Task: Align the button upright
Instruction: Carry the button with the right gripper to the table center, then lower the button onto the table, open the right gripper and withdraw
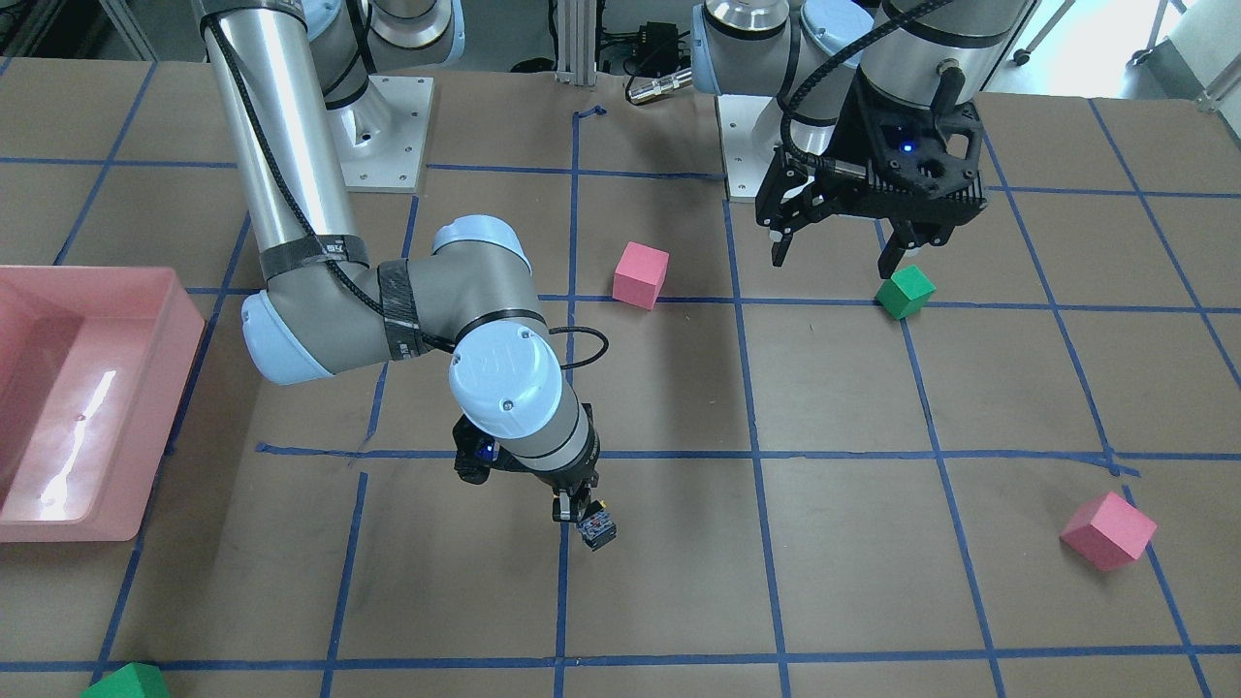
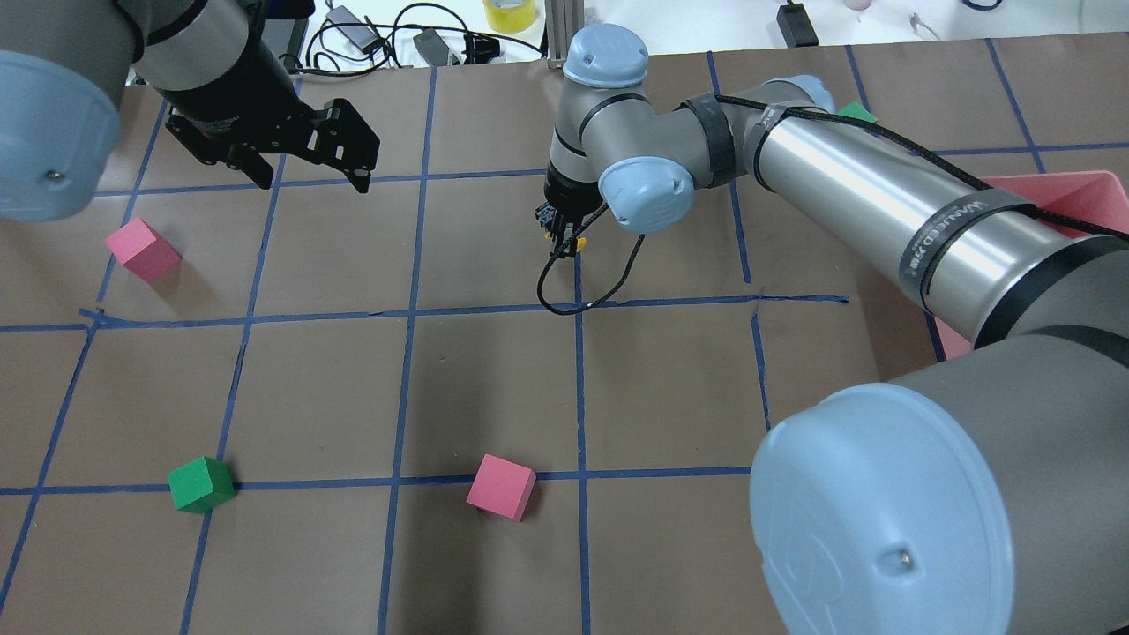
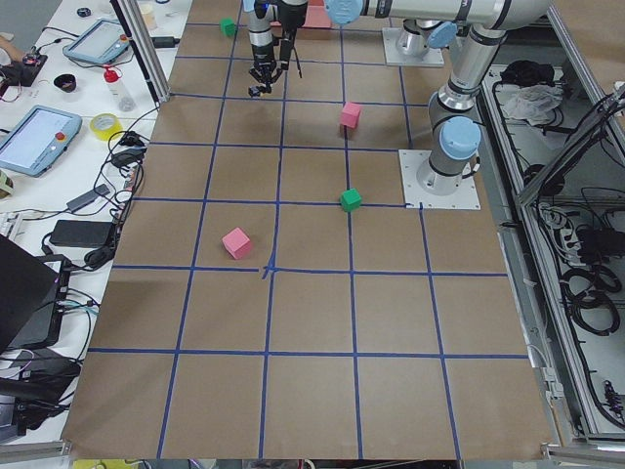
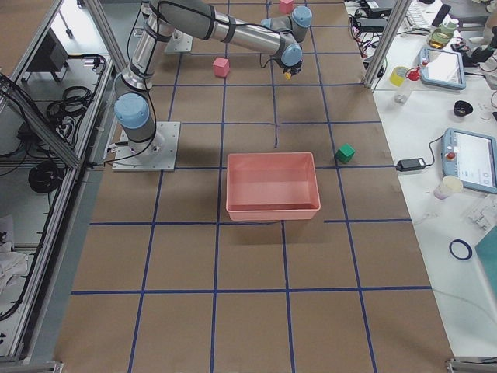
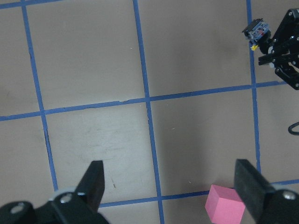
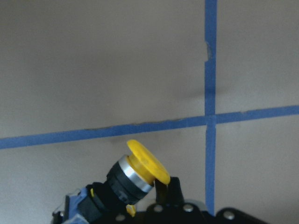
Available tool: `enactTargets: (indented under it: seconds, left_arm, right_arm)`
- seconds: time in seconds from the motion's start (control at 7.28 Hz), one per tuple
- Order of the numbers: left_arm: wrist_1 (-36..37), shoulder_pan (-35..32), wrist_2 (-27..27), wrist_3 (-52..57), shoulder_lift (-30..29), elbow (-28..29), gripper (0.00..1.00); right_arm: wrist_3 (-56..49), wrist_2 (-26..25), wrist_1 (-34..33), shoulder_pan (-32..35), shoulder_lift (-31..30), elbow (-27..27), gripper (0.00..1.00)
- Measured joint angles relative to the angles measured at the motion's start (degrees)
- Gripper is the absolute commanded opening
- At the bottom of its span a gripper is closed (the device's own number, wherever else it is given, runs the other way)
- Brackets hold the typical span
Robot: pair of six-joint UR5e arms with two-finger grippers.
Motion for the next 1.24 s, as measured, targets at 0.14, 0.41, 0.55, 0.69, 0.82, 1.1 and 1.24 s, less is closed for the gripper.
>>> enactTargets:
  seconds: [0.14, 0.41, 0.55, 0.69, 0.82, 1.1, 1.24]
  left_arm:
    - [0.0, 0.0, 0.0, 0.0, 0.0, -0.1, 1.0]
    - [0.0, 0.0, 0.0, 0.0, 0.0, -0.1, 1.0]
    - [0.0, 0.0, 0.0, 0.0, 0.0, -0.1, 1.0]
    - [0.0, 0.0, 0.0, 0.0, 0.0, -0.1, 1.0]
    - [0.0, 0.0, 0.0, 0.0, 0.0, -0.2, 1.0]
    - [0.0, 0.0, 0.0, 0.0, 0.0, -0.2, 1.0]
    - [0.0, 0.0, 0.0, 0.0, 0.0, -0.2, 1.0]
  right_arm:
    - [2.5, 2.0, -0.1, 0.0, 0.4, -0.2, 0.0]
    - [4.1, 4.3, -0.7, 0.0, 0.7, 0.2, 0.0]
    - [4.1, 4.4, -0.9, 0.1, 0.7, 0.7, 0.0]
    - [4.2, 4.4, -0.9, 0.1, 0.8, 1.2, 0.0]
    - [4.2, 4.5, -1.0, 0.0, 0.8, 1.9, 0.06]
    - [4.3, 4.3, -1.0, 0.0, 0.8, 3.1, 0.05]
    - [4.7, 4.4, -1.0, 0.0, 0.8, 3.5, 0.09]
